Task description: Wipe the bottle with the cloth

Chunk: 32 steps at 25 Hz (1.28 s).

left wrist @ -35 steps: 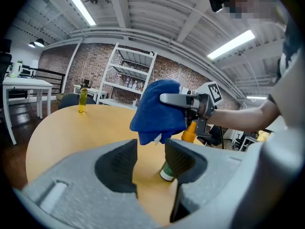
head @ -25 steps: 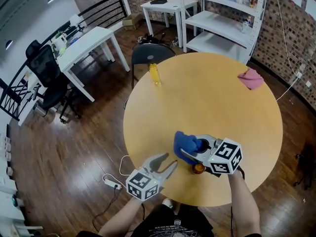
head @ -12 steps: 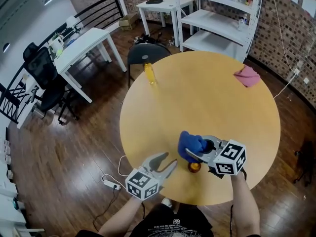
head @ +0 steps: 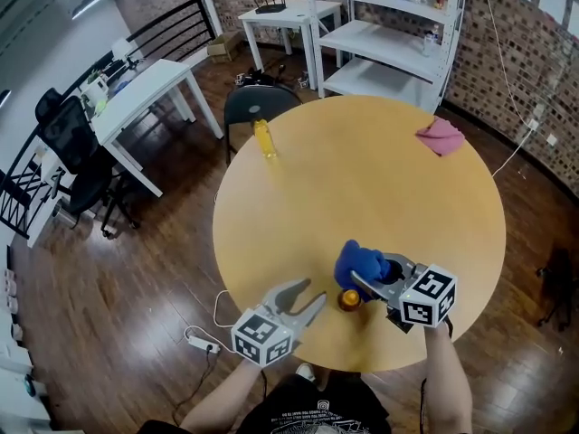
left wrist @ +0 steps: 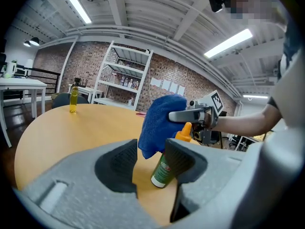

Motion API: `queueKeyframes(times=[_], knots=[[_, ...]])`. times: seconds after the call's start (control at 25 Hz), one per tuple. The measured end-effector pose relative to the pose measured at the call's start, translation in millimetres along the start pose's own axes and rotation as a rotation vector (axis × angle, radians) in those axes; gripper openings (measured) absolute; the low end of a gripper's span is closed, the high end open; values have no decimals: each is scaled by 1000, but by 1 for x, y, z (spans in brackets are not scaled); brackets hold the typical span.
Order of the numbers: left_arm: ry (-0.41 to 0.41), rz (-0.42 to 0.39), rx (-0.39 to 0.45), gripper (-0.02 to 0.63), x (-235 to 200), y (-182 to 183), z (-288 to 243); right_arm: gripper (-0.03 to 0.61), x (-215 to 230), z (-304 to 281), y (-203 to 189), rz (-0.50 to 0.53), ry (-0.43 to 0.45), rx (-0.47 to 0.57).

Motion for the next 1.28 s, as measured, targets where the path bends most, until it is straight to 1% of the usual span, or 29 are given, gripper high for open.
queueKeyframes(times=[0.36, 0.6, 0.72, 0.84, 1.0, 1.16, 1.28], knots=[[-64, -15, -4, 176, 17, -1, -8, 110, -10, 36, -11, -26, -133, 84], [-108, -24, -2, 176, 26, -1, -7, 110, -27, 52, -21, -41, -191, 119], [-129, -29, 2, 176, 32, 0, -7, 109, -32, 55, -21, -29, -237, 129], [-144, -31, 4, 176, 38, 1, -3, 110, -36, 60, -22, -15, -318, 133], [-164, -34, 24, 176, 51, 9, 10, 110, -51, 70, -21, -12, -469, 164], [-192, -34, 31, 176, 64, 17, 24, 110, -79, 79, -15, 0, -611, 222], [-225, -35, 31, 175, 76, 20, 35, 109, -109, 82, -10, 8, -680, 261]])
Point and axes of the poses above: the fingertips, and each gripper's own axes: z backward along the fingers, x to its right, y out of its top, the point moved 6 cm from there along z, backward along the fingers, and after that the axes turned 7 degrees about x, right-handed, at the moved point
